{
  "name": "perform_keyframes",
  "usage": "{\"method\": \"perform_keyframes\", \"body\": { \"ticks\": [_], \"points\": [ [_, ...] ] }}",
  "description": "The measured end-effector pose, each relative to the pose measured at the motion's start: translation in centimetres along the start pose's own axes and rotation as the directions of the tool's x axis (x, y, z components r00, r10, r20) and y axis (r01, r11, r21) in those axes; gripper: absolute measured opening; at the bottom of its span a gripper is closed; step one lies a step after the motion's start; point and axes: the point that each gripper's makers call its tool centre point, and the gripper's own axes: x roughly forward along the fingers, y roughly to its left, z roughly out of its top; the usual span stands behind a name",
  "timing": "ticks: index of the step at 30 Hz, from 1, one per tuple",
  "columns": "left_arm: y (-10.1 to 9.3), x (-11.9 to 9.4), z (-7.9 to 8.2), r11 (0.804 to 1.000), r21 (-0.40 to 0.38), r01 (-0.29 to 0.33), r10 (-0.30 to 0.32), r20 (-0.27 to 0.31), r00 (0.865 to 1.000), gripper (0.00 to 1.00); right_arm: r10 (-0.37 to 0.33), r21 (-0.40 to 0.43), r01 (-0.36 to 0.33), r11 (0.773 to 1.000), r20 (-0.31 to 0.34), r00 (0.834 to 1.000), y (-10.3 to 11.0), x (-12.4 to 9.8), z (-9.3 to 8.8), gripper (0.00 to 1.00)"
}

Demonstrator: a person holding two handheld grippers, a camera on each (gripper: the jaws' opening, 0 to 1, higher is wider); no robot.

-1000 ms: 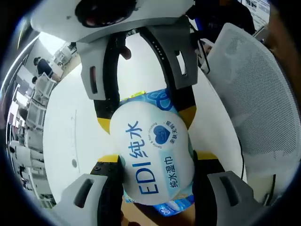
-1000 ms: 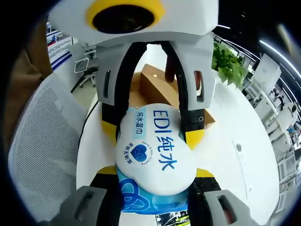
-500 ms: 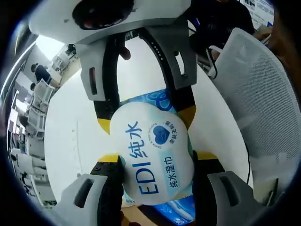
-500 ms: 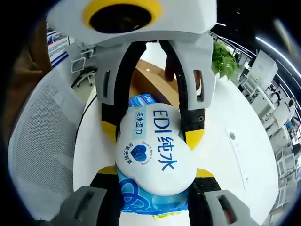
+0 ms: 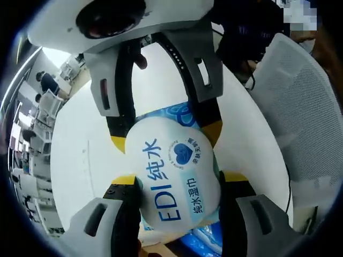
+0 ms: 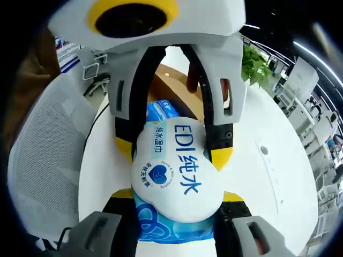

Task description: Operate the shoe box by opening the lid, removing the specified soft item, and placing it in the target area until the item is outside and the box remains undamaged.

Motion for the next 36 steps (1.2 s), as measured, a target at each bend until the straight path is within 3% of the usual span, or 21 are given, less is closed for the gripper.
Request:
{"method": "perform_keyframes", "body": {
  "ticks": [12, 36],
  "points": [
    [1.1, 2.2, 0.1, 1.0, -0.023, 0.007, -0.007, 0.003, 1.0, 0.57, 0.021, -0.005, -0.021, 1.0, -0.013, 1.0, -1.1, 0.8, -2.1, 0.52],
    [2.1, 6.7, -1.3, 0.998, -0.044, 0.033, -0.035, -0.031, 0.999, 0.57, 0.061, 0.009, -0.061, 0.998, -0.015, 0.998, -2.3, 4.0, -5.5, 0.52]
  ]
}}
